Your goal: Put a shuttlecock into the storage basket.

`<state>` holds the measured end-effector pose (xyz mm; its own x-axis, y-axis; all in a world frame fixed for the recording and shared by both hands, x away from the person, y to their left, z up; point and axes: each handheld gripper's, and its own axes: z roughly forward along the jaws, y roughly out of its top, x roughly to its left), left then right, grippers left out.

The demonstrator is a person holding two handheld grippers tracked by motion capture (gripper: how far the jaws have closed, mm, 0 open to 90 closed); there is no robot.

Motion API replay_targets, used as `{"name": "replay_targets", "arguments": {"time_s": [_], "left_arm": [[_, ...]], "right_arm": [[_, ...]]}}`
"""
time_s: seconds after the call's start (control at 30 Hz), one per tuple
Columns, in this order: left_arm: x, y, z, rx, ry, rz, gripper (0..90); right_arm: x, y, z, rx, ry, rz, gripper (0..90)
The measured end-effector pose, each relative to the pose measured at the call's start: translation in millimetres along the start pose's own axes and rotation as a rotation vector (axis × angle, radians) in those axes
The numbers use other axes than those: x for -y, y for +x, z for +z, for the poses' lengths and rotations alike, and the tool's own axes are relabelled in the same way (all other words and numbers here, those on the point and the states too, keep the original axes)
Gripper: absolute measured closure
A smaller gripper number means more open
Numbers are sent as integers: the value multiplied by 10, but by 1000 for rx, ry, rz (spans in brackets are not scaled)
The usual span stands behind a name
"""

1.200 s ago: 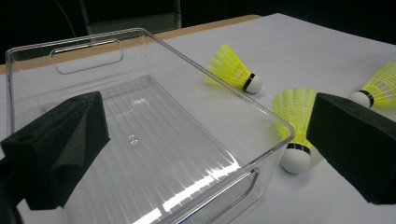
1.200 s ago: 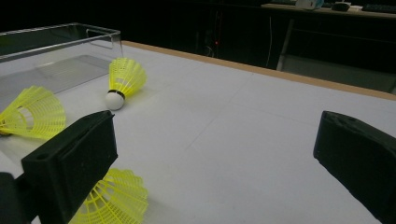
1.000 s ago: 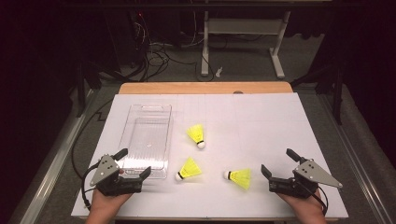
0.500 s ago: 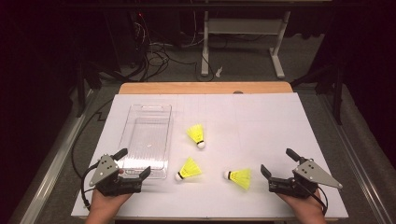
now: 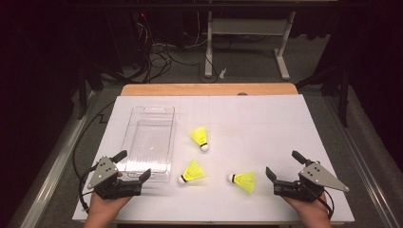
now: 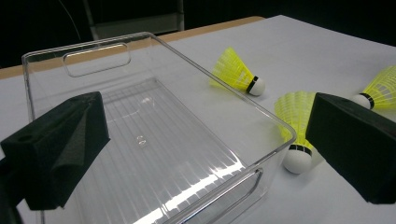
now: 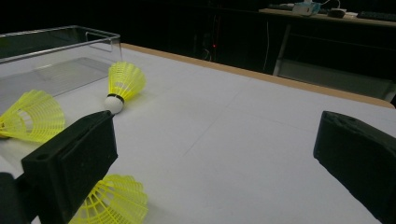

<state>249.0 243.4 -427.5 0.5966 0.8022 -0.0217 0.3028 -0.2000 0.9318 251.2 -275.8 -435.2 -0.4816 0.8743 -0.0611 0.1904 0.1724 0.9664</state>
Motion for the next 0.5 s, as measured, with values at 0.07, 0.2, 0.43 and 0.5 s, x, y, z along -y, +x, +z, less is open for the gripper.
{"name": "replay_targets", "arguments": {"time_s": [0.07, 0.2, 0.43, 0.5], "left_arm": [[-6, 16, -15, -10, -3, -5, 7], [-22, 61, -62, -18, -1, -12, 7], [-6, 169, -138, -35, -7, -44, 5], [-4, 188, -153, -39, -5, -44, 4]], "right_arm": [[4, -2, 11, 1, 6, 0, 0], [4, -4, 18, 3, 16, 1, 0], [-5, -3, 11, 4, 10, 2, 0], [-3, -2, 14, 5, 11, 1, 0]]}}
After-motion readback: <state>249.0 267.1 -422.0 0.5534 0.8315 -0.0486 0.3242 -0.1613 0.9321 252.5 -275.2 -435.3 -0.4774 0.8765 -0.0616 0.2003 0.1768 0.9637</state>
